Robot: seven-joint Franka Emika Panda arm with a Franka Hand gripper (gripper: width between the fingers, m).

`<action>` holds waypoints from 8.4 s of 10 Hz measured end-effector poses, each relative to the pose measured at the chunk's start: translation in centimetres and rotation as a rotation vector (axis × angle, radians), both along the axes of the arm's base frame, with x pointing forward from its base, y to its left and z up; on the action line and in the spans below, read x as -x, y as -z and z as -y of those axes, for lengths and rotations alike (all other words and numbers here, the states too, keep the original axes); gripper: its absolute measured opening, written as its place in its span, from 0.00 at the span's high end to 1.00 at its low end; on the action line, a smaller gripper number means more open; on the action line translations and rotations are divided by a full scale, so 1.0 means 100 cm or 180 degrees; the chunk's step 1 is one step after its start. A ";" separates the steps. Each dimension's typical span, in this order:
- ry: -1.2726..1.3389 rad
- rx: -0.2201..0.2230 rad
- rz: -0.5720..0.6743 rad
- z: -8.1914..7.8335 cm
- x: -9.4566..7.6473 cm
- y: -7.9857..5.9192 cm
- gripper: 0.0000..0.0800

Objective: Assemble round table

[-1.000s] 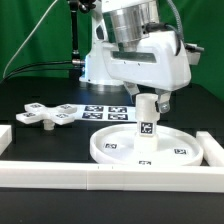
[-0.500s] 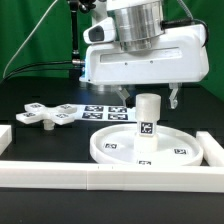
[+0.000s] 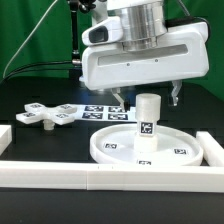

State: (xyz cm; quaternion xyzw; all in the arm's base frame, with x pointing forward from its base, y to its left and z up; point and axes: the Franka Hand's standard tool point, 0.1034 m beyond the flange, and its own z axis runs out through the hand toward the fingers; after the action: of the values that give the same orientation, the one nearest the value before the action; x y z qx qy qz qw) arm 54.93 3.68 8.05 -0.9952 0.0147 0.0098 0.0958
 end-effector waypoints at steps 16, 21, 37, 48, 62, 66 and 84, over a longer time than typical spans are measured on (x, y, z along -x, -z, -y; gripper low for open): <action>-0.3102 0.0107 0.0440 -0.002 0.001 0.002 0.19; -0.3777 0.0148 0.0492 0.001 0.001 0.003 0.30; 0.0612 0.0330 -0.0167 -0.001 0.010 0.001 0.49; 0.0542 0.0301 -0.0107 -0.011 0.009 0.002 0.19; -0.3035 0.0338 0.0316 -0.003 -0.002 0.010 0.19; -0.3759 0.0320 0.0317 -0.001 -0.003 0.012 0.19; -0.1447 0.0452 0.0191 -0.001 0.000 0.013 0.49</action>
Offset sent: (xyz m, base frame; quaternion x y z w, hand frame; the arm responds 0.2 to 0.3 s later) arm 0.0000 0.0000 0.0000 0.0000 0.0000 -0.1296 0.9916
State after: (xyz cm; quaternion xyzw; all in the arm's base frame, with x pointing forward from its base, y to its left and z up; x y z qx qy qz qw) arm 54.92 3.76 6.72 -0.9771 -0.2119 0.0005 0.0212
